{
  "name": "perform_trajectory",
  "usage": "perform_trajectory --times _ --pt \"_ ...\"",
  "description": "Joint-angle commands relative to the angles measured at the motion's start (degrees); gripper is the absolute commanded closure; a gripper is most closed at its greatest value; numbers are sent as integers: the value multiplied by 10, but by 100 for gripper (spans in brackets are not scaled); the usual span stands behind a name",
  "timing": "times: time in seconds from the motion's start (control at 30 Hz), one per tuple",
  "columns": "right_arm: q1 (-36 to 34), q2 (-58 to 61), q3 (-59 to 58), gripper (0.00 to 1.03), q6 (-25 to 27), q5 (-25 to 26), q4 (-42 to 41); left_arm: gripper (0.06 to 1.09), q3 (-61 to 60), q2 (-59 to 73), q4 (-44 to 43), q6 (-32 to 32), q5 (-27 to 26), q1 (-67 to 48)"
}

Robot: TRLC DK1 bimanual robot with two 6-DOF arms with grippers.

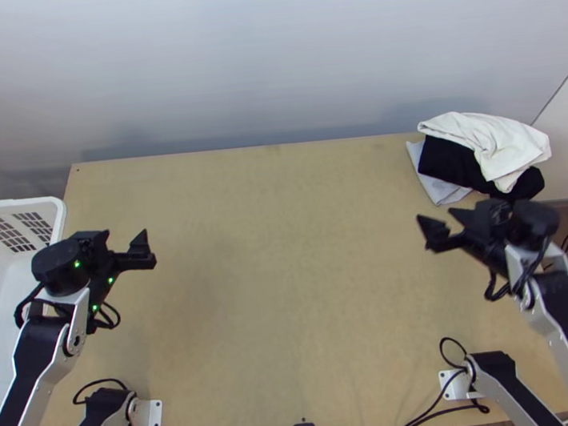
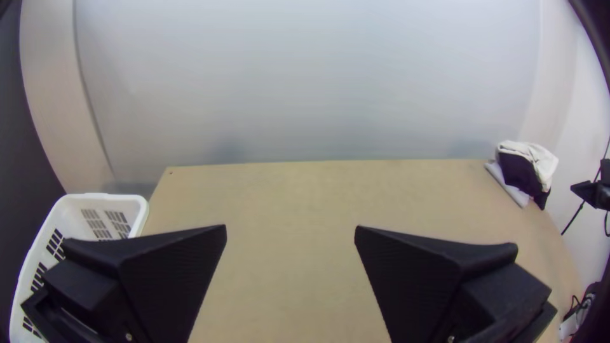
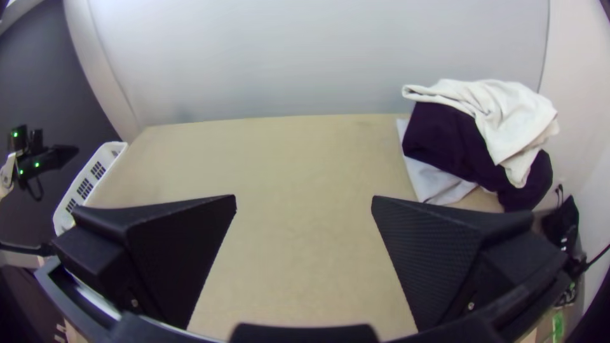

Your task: Fold the t-shirt

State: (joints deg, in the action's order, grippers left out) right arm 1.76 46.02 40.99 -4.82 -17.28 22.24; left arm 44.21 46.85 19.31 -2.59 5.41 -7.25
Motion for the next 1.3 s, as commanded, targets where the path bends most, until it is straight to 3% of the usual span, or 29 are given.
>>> perform_trajectory --times 0.0,0.23,0.47,0.63,0.73,0.8,0.93,0.97,1.07,1.17,1.27 --pt "111 -91 -79 4 1 47 -81 10 -77 -35 -36 6 -1 46" --pt "112 -131 -203 4 10 93 -251 10 -178 -105 -129 9 -1 50" --pt "148 -155 -282 4 14 136 -361 10 -279 -197 -205 13 -3 34" --pt "135 -161 -328 4 27 139 -416 11 -363 -303 -243 25 -6 -4" --pt "142 -168 -340 4 26 142 -425 11 -417 -389 -256 19 -8 -8" --pt "150 -198 -350 4 43 155 -425 11 -437 -468 -219 19 -8 -12" --pt "141 -353 -401 4 74 171 -413 11 -440 -469 -204 18 -8 0" --pt "143 -418 -409 4 90 172 -365 11 -441 -469 -203 17 -8 0" --pt "138 -435 -409 4 98 172 -307 10 -440 -469 -202 5 -9 -3" --pt "127 -458 -409 4 66 195 -253 10 -440 -469 -202 4 -9 0" --pt "120 -461 -408 4 67 198 -275 10 -440 -469 -202 7 -11 0"
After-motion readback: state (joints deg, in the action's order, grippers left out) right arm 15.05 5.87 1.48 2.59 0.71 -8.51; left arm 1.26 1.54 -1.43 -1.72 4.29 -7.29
